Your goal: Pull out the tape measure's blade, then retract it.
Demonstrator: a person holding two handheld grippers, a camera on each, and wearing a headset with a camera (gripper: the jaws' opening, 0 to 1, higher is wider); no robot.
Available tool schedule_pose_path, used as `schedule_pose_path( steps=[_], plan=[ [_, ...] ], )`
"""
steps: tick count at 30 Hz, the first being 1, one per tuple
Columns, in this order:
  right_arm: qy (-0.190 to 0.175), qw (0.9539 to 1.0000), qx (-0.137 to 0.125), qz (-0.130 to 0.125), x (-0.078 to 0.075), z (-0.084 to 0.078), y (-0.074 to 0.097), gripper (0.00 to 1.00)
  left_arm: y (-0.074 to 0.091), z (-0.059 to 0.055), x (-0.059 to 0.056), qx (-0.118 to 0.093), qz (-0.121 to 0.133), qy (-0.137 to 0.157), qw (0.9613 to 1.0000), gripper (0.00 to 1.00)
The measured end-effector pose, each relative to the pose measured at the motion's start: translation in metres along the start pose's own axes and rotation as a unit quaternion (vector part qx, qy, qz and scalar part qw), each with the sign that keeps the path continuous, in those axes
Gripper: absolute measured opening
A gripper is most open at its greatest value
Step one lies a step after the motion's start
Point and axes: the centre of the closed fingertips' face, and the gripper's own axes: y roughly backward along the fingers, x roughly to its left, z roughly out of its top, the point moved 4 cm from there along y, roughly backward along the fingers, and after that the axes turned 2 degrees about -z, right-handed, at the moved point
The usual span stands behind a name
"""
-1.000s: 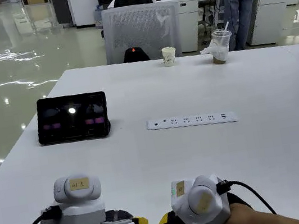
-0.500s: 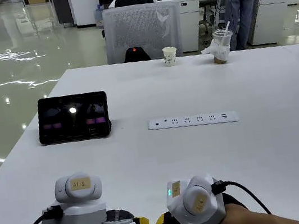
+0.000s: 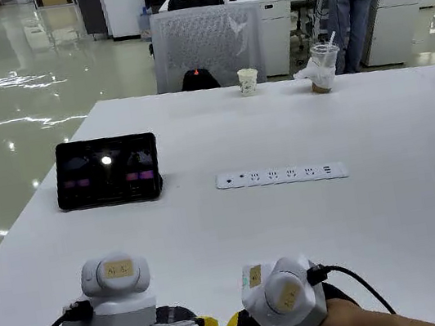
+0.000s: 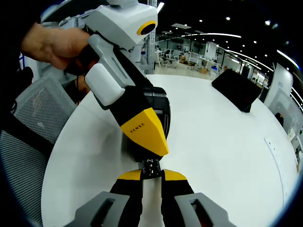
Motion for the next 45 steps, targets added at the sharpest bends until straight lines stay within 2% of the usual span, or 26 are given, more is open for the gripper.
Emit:
schedule_pose_path(
  steps=[8,16,27,45],
  plan=[
    [-0.004,1.0,-0.001,-0.002,0.0,-0.0003,-0.0006,0.11,-0.0016,-0.0031,0.0012,0.004,-0.012,0.015,0.9998,0.63],
    [-0.001,1.0,0.002,-0.002,0.0001,0.0,-0.0005,0.12,-0.0019,-0.0027,0.0006,0.005,-0.01,0.015,0.9998,0.63],
    [0.026,0.9995,0.017,-0.001,0.0004,0.0012,-0.001,0.13,-0.0032,-0.0018,0.001,0.01,-0.01,0.016,0.9998,0.64],
    [0.028,0.9993,0.023,-0.001,0.0008,0.0007,0.0028,0.18,-0.0011,-0.0037,0.0,0.021,-0.014,0.005,0.9997,0.65]
  ],
)
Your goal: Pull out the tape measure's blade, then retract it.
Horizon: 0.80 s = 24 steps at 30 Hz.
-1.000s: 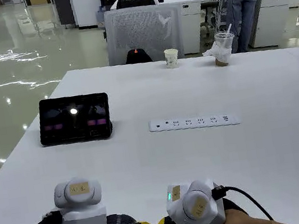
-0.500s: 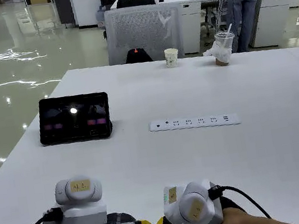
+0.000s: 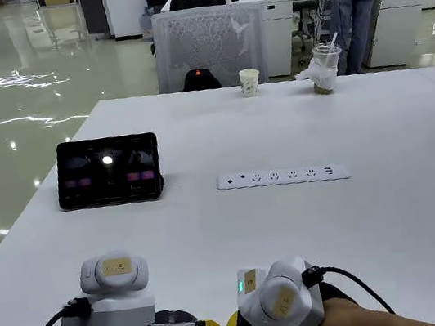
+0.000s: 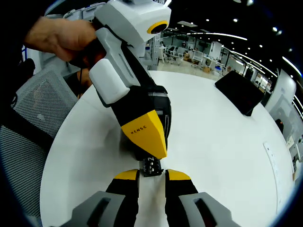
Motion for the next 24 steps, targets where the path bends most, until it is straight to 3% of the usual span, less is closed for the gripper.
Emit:
schedule_pose_path(
  steps=[10,24],
  plan=[
    [-0.003,0.9999,0.005,-0.009,-0.001,-0.004,0.011,0.23,0.009,0.003,-0.001,-0.008,0.002,-0.015,0.9999,0.64],
    [-0.015,0.9995,0.011,-0.025,0.001,-0.012,0.029,0.29,0.027,0.006,0.006,-0.019,0.005,-0.031,0.9993,0.69]
  ],
)
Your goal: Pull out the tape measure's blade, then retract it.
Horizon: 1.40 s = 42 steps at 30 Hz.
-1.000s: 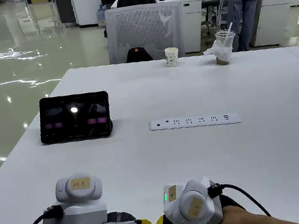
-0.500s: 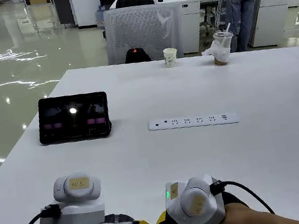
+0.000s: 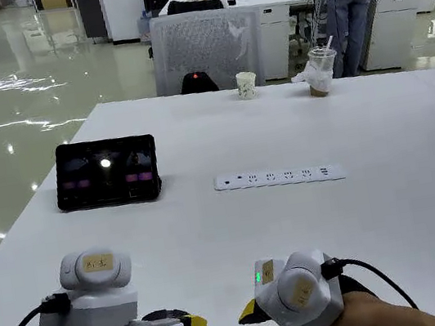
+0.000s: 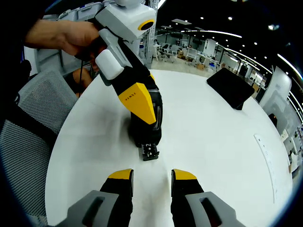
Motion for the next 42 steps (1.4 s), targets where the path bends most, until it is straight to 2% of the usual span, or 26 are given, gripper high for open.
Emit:
schedule_pose_path(
  steps=[25,35,39,42],
  plan=[
    [-0.052,0.9982,0.006,-0.031,0.007,-0.026,0.035,0.41,0.026,-0.015,0.002,-0.009,-0.009,-0.05,0.9987,0.76],
    [-0.08,0.9954,0.002,-0.052,0.011,-0.036,0.052,0.48,0.033,-0.021,0.001,-0.018,-0.018,-0.076,0.9968,0.78],
    [-0.094,0.9937,-0.001,-0.062,0.014,-0.042,0.059,0.5,0.034,-0.027,-0.001,-0.021,-0.032,-0.087,0.9955,0.77],
    [-0.1,0.9927,-0.002,-0.068,0.017,-0.046,0.063,0.51,0.036,-0.029,0.0,-0.026,-0.033,-0.094,0.9946,0.78]
  ],
)
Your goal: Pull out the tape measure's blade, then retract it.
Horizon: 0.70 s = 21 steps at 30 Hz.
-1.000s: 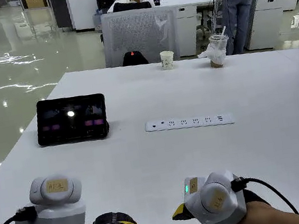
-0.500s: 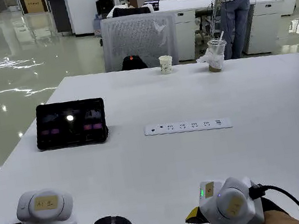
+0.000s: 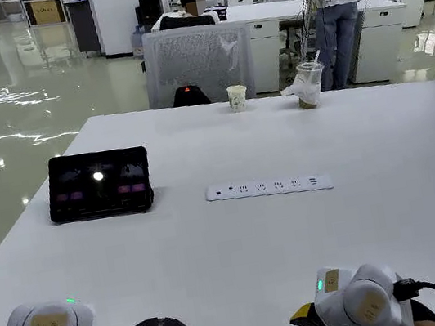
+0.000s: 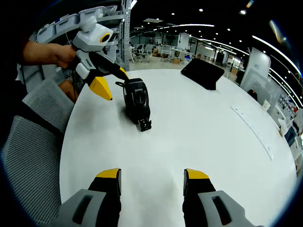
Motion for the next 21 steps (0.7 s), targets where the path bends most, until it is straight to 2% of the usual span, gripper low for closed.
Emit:
schedule_pose_path(
  steps=[7,21],
  plan=[
    [-0.026,0.9994,-0.013,-0.016,0.002,-0.006,0.013,0.54,0.007,-0.002,-0.002,-0.015,-0.007,-0.025,0.9995,0.8],
    [-0.064,0.9963,-0.038,-0.044,0.006,-0.019,0.039,0.61,0.018,-0.008,-0.003,-0.045,-0.015,-0.043,0.9979,0.84]
  ],
)
